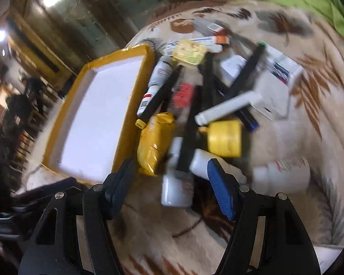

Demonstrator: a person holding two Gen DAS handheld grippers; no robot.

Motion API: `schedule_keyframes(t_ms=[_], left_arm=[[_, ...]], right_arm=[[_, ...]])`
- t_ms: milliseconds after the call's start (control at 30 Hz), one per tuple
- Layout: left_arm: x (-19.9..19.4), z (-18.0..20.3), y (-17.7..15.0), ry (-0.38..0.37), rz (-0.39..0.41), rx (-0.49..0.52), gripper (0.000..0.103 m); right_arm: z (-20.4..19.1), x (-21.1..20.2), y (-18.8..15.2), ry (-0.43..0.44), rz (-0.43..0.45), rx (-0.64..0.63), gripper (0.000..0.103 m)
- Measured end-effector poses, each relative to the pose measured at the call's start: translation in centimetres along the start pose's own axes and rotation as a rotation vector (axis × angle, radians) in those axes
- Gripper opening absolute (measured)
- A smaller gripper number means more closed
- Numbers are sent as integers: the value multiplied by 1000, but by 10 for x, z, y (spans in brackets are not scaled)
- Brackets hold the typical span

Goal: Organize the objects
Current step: 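Move both tools over the pile of items beside the white tray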

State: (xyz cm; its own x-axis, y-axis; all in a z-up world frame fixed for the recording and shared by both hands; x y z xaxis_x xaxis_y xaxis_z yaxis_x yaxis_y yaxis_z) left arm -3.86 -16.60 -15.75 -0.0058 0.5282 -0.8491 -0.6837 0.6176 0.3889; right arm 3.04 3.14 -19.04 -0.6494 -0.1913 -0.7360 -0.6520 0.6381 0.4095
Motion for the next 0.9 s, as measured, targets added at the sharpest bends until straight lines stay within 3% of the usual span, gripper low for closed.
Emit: schedule_keyframes(t_ms=[100, 233, 333, 500, 600, 700, 800, 900], left_arm=[[2, 8, -2, -47, -27, 21, 83], [-14, 20, 2, -162, 67, 22, 83], [-7, 29, 1, -248, 15, 19, 84], [-8, 42, 14, -151, 60, -28, 84], [0, 42, 29, -179, 67, -88, 84], [26, 34, 39, -207, 39, -179, 84], [58, 28, 41, -213, -24, -196, 84], [75, 23, 38, -108, -73, -121, 82]], right_arm=[[17, -14, 4, -26, 23, -15, 67], [19, -18, -1, -20, 21, 40, 67], [16, -13, 12, 15, 49, 84, 67], [21, -32, 22, 32, 171, 114, 67], [20, -52, 28, 0, 305, 85, 67], [16, -70, 40, 25, 414, 69, 67], [10, -77, 51, 107, 441, 70, 67], [14, -71, 63, 200, 377, 135, 67]])
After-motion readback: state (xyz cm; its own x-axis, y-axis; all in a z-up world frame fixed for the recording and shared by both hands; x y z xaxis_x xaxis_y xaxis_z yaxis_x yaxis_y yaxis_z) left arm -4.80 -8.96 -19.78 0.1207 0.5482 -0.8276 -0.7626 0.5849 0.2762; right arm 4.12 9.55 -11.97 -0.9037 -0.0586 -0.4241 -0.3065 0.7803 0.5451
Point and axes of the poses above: each gripper's, at about its wrist camera, not at the fingertips, and x roughly the way its jaws point, z to its right, y to its top, the point moved 3 cm from there along x, roughly the way its jaws point, and after that the axes turned 13 degrees about x, right-handed, at the moved point
